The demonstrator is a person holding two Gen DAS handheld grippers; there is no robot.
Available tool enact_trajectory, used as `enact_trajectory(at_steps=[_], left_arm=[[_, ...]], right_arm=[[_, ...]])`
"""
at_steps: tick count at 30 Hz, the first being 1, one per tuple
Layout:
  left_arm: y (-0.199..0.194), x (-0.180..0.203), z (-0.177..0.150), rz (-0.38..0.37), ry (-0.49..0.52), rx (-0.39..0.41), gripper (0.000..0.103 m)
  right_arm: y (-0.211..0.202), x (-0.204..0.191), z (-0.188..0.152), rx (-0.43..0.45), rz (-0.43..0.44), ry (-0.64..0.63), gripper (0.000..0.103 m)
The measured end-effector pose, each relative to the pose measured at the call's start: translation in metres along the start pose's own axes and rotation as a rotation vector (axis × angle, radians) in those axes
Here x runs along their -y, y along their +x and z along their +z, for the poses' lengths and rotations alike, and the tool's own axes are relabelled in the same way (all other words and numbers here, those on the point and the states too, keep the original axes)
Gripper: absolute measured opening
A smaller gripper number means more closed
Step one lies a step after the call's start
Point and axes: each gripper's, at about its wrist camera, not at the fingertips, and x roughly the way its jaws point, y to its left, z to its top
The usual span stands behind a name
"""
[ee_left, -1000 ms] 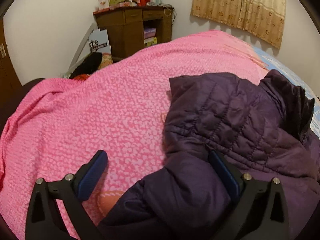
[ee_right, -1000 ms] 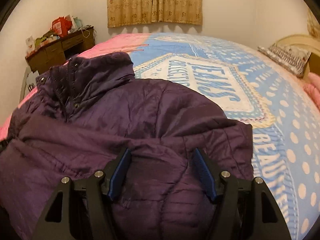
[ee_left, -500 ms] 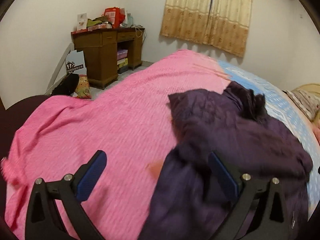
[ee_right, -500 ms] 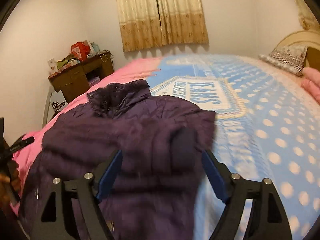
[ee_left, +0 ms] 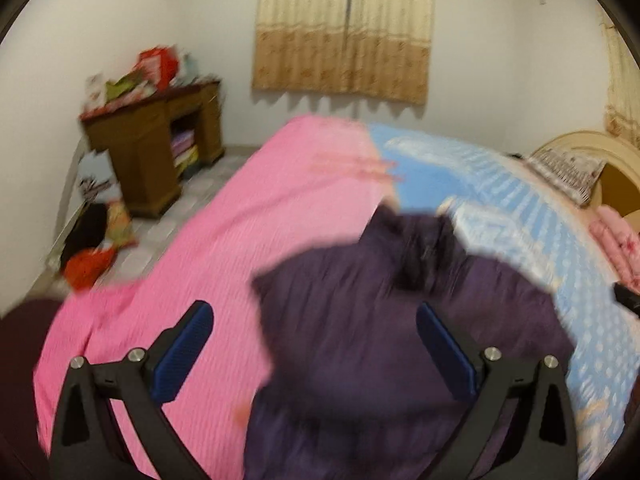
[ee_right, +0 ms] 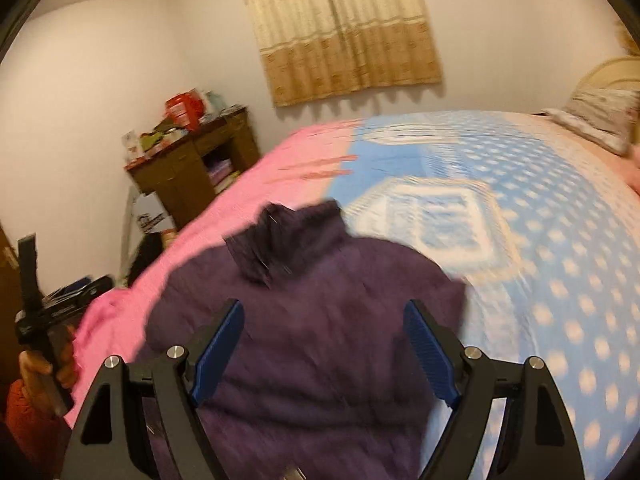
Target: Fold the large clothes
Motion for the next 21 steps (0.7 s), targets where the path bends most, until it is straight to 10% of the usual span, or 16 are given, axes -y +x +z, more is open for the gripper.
enact_trajectory(at_steps=[7, 19, 20, 21], left_arm=[[0.108, 0.038, 0.098, -0.030, -0.011, -0.118, 0.103], [0.289, 0.087, 0.077, 0.095, -0.005, -0.487, 0.080], [0.290, 0.088, 0.072, 0.080, -0.004, -0.492, 0.064], [0.287, 0.089, 0.072, 0.062, 0.004, -0.492, 0.054]], right_arm=[[0.140, 0.006, 0.104, -0.165, 0.033, 0.111, 0.082], [0.327, -0.008, 0.097, -0.390, -0.132, 0.023, 0.081], [0.329, -0.008, 0.092, -0.393, -0.131, 0.009, 0.058], [0.328, -0.008, 0.089, -0.389, -0.123, -0.001, 0.011]])
